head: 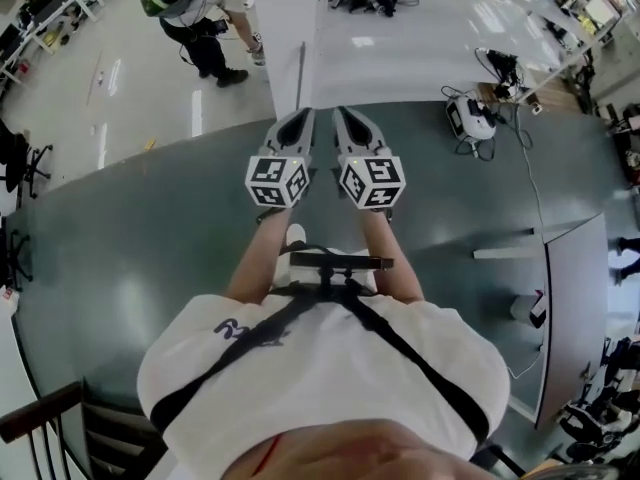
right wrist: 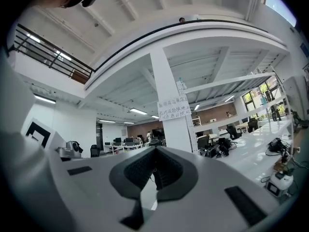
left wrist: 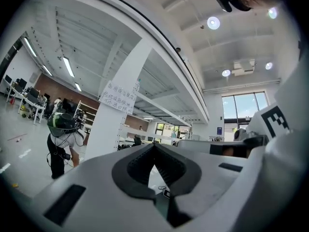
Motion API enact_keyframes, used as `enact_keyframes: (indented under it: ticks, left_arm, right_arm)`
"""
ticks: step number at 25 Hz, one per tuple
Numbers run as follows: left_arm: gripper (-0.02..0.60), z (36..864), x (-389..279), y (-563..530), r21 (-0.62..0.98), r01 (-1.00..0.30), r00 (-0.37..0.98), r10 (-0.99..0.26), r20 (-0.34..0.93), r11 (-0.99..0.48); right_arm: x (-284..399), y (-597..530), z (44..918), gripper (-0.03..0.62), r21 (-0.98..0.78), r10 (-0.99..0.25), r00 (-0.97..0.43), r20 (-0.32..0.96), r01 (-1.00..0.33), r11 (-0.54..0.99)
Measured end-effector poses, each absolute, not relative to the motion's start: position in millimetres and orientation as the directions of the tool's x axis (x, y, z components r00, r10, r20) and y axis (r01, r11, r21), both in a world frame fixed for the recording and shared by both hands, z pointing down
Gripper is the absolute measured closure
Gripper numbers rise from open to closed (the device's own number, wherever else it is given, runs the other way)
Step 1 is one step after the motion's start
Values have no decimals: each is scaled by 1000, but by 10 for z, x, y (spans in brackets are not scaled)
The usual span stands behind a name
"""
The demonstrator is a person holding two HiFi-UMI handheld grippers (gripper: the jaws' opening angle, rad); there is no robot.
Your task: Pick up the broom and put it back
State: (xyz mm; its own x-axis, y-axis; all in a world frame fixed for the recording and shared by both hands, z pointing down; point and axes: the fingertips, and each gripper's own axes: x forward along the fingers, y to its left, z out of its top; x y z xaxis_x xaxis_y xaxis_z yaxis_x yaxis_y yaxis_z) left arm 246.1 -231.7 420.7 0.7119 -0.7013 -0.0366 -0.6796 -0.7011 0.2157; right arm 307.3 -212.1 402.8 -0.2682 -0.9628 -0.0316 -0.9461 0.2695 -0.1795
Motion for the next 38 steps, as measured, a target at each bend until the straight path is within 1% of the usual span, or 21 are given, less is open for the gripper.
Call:
enact_keyframes:
  ticks: [4, 10, 16, 21, 28, 34, 38]
  left_arm:
    - [571, 4205, 2258, -2871, 209, -684, 711, -703, -29, -699]
    - [570, 4380, 2035, -3445, 236, -693, 706, -708, 25, -682]
    - [571, 4335, 2159, -3910, 231, -699, 701, -713, 35, -676]
    - [571, 4521, 2342, -4476, 238, -724, 678, -731, 77, -647]
    - [569, 4736, 2402, -5147, 271, -753, 646, -753, 128, -600]
    - [571, 5128, 2457, -5570, 315, -771, 623, -757, 197, -553]
    - [571, 5431, 2436, -5726, 346, -772, 621, -749, 231, -533]
  right_arm:
    - [2892, -2740, 4053, 591, -197, -964, -265, -31, -944, 266]
    - [2607, -3342, 4204, 591, -222, -955, -296, 18, -932, 285]
    - [2731, -3800, 4220, 591, -244, -951, -309, 28, -924, 293]
    - [2993, -4413, 4365, 591, -261, -946, -320, 49, -918, 298]
    - [3172, -5135, 4524, 591, -257, -938, -333, 99, -919, 299]
    - [3437, -5511, 5008, 591, -280, -930, -307, 202, -928, 245]
    - [3503, -5641, 5441, 591, -292, -906, -318, 279, -927, 235]
